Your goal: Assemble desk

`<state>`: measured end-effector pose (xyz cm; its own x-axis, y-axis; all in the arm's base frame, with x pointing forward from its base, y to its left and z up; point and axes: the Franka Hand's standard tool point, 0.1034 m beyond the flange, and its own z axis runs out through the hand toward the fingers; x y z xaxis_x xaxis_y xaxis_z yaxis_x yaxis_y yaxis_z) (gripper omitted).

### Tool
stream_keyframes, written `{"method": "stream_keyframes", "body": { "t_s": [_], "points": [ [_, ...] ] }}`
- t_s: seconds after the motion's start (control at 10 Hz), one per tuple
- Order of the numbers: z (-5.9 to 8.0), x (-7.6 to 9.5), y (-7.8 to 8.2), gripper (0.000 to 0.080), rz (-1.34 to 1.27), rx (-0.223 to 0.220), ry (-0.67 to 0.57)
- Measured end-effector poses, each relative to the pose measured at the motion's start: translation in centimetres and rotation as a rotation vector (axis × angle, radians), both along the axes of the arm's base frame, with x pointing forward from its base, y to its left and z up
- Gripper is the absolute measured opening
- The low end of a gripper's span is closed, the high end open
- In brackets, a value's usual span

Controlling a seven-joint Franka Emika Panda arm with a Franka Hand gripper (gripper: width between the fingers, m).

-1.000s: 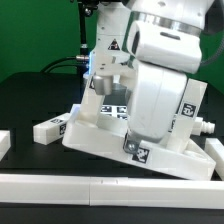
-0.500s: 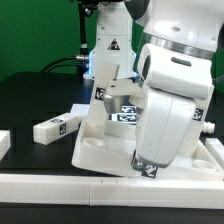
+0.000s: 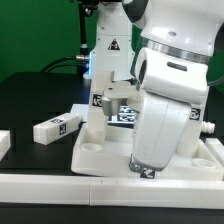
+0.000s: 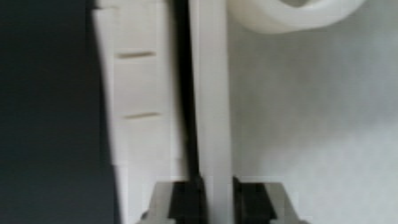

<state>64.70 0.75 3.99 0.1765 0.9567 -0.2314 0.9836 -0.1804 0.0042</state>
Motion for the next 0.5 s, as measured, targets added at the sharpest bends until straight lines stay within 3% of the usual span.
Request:
{"method": "stream_keyframes", "body": {
  "t_s": [0.5],
  "points": [
    [-0.07, 0.82, 0.47, 0.0062, 0.029, -0.073, -0.003]
  ]
}}
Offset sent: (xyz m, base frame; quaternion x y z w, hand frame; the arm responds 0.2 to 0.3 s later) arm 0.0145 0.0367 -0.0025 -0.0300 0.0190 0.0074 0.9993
